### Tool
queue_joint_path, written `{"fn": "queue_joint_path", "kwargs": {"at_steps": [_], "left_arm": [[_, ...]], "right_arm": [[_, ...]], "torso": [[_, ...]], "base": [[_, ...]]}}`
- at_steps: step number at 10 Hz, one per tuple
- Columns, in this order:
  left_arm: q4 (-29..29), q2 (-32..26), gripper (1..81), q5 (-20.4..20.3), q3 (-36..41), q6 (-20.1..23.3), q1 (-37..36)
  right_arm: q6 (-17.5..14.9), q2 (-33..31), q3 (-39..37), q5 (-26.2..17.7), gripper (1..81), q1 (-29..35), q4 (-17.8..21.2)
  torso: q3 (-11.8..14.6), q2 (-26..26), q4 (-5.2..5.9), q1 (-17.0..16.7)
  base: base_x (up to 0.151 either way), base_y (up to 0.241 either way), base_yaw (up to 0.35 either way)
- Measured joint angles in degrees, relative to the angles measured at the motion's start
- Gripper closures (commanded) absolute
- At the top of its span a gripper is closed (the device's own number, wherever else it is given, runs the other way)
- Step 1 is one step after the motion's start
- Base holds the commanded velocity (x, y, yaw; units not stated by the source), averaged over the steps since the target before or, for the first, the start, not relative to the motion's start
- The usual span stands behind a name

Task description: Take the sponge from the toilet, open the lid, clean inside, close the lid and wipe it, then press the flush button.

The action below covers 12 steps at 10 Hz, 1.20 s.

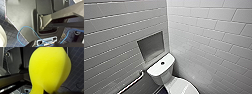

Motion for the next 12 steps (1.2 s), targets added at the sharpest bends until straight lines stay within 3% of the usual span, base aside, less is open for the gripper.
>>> {"fn": "queue_joint_path", "kwargs": {"at_steps": [3,10,12], "left_arm": [[0.0,0.0,1.0,0.02,0.0,0.0,0.13],[-0.04,0.3,1.0,0.44,-3.58,-0.13,1.77],[-0.06,0.96,1.0,0.44,-4.88,-0.17,2.27]], "right_arm": [[0.0,0.33,-0.74,-0.02,81.1,-0.3,-0.02],[-0.02,1.93,-3.69,-0.63,81.1,-1.67,-0.88],[0.02,2.9,-7.46,-1.27,81.1,-2.95,-1.44]], "torso": [[2.08,3.28,0.0,-2.01],[15.72,3.78,-0.02,-2.51],[16.81,3.74,-0.02,-2.53]], "base": [[0.0,0.0,0.0],[0.0,0.0,0.0],[0.0,0.0,0.0]]}}
